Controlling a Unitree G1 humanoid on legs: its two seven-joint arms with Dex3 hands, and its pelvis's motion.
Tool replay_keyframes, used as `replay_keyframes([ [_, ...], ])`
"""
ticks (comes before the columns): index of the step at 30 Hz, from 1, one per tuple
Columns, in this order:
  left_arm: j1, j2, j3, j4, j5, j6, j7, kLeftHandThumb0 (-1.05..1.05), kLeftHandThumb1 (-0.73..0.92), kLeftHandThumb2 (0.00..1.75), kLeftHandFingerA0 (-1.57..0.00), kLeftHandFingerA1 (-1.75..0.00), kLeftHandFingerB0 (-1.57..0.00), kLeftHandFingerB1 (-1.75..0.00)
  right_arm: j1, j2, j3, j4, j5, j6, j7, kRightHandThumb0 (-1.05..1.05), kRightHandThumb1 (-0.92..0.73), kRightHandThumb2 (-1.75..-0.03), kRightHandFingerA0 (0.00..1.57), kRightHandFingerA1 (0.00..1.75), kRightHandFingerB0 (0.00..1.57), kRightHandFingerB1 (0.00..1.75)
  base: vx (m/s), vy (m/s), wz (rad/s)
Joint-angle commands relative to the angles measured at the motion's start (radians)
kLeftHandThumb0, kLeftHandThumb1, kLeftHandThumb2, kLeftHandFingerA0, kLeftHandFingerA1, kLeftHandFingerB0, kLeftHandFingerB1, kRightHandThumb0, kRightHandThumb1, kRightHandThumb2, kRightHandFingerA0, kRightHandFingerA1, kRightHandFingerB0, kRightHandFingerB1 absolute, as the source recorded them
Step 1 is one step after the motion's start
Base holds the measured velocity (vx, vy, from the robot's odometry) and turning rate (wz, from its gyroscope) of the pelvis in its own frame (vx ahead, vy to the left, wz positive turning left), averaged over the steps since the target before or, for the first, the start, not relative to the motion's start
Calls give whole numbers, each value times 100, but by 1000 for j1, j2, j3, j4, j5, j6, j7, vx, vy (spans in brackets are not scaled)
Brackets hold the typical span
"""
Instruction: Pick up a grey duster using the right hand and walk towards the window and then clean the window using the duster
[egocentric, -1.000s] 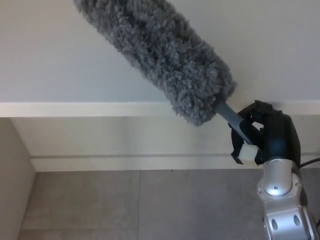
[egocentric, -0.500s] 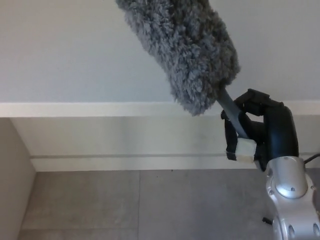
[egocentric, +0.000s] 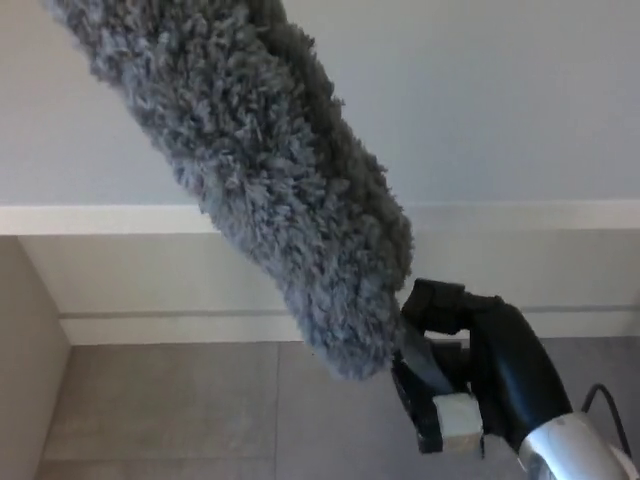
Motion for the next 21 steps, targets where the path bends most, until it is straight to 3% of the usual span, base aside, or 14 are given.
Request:
replay_keyframes([
  [1,-36,17,17,0,-31,-5,-42,-6,61,93,-102,-131,-90,-111,67,-82,111,-15,-22,-86,49,-19,-34,-140,107,175,94,168,0,0,0],
  [2,-40,17,21,0,-33,-6,-46,-6,61,93,-102,-131,-90,-111,71,-93,125,-14,-23,-95,44,-19,-34,-140,107,175,94,168,0,0,0],
  [3,-30,2,19,-38,-32,-28,-41,-9,57,101,-105,-132,-92,-113,119,-100,159,-44,-21,-81,34,-30,-42,-117,136,147,124,140,0,0,0],
  [5,-19,-10,20,-75,-34,-31,-37,-11,56,102,-103,-135,-91,-115,163,-106,183,-64,-2,-88,30,-29,-42,-120,136,148,123,140,101,56,-6],
  [6,-15,-15,20,-94,-31,-27,-28,-13,59,95,-104,-131,-91,-112,200,-111,199,-88,4,-100,23,-20,-32,-144,110,175,97,168,172,112,19],
  [7,-26,-6,22,-71,-26,-19,-27,-13,69,76,-103,-121,-89,-99,244,-119,220,-122,7,-100,21,-21,-39,-147,114,175,98,159,158,84,40],
  [9,-24,-6,27,-66,-32,-34,-48,-9,63,85,-103,-125,-90,-105,281,-130,241,-145,9,-115,18,-19,-38,-149,113,175,97,160,161,67,51],
  [10,-24,-7,29,-69,-33,-33,-48,-9,58,94,-107,-127,-93,-108,296,-134,247,-165,14,-104,19,-20,-40,-134,109,175,92,169,135,70,32],
  [14,-33,-10,36,-67,-40,-33,-57,-6,57,99,-105,-128,-92,-108,355,-140,258,-238,50,-61,23,-20,-40,-134,109,175,92,168,38,31,13],
  [16,-37,-12,25,-68,-22,-24,-33,-9,58,96,-104,-128,-92,-107,374,-155,259,-257,44,-59,23,-19,-40,-135,111,175,92,170,-22,167,14],
  [18,-45,-18,29,-71,-32,-25,-46,-7,58,99,-104,-131,-93,-111,379,-153,255,-263,48,-56,17,-15,-32,-152,112,175,96,169,-28,297,23],
  [21,-53,-28,34,-82,-41,-35,-59,-8,56,100,-108,-131,-96,-113,388,-147,241,-268,61,-46,10,-16,-34,-148,112,175,96,170,-31,306,9],
])
